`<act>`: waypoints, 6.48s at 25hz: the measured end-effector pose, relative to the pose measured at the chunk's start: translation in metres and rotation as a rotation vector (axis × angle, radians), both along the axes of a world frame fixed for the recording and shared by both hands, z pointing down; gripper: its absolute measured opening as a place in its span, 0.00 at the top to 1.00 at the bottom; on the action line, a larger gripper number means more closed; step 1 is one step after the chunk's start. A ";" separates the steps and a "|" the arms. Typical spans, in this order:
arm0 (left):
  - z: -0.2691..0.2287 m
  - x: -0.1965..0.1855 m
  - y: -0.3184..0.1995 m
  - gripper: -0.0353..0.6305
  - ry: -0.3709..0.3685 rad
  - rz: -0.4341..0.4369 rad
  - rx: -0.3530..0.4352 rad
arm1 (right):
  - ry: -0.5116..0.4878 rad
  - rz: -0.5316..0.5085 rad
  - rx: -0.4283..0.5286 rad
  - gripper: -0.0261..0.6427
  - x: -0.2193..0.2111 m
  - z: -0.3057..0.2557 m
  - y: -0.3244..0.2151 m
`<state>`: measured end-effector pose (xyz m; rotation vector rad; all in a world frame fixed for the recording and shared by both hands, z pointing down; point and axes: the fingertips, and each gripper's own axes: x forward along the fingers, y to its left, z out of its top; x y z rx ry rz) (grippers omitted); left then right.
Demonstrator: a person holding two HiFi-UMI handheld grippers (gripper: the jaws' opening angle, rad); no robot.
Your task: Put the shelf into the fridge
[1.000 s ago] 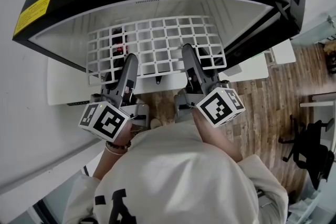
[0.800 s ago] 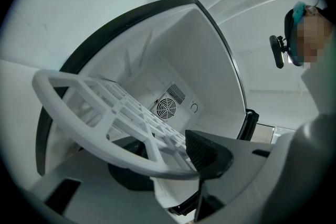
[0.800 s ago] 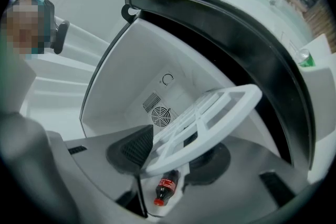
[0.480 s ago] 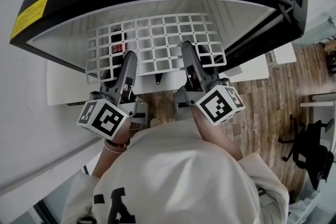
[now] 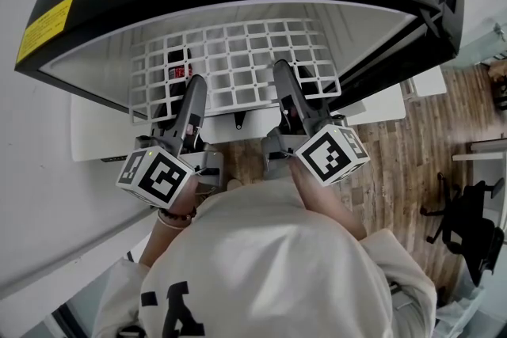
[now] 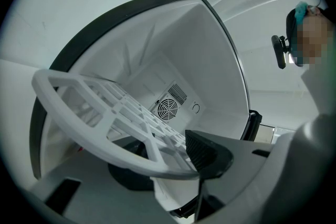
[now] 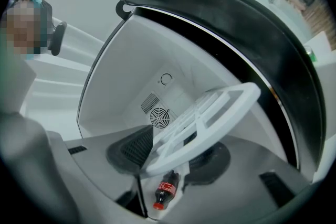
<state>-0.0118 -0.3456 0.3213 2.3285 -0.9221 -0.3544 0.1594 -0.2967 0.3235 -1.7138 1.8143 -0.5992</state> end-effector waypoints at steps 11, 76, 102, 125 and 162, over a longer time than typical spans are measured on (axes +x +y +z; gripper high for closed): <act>0.000 0.002 -0.007 0.69 -0.010 0.001 0.000 | -0.005 0.000 0.005 0.68 0.002 -0.001 -0.007; -0.003 0.013 -0.042 0.67 -0.004 0.011 0.049 | 0.071 -0.015 0.012 0.67 0.007 -0.003 -0.046; -0.004 0.017 -0.060 0.64 0.046 0.001 0.099 | 0.079 0.010 0.014 0.66 0.014 -0.001 -0.063; -0.002 0.020 -0.066 0.65 0.074 0.004 0.082 | 0.068 0.009 0.024 0.66 0.017 -0.001 -0.069; 0.003 -0.001 -0.007 0.53 -0.225 -0.023 0.205 | 0.332 0.060 -0.019 0.50 -0.010 0.002 -0.003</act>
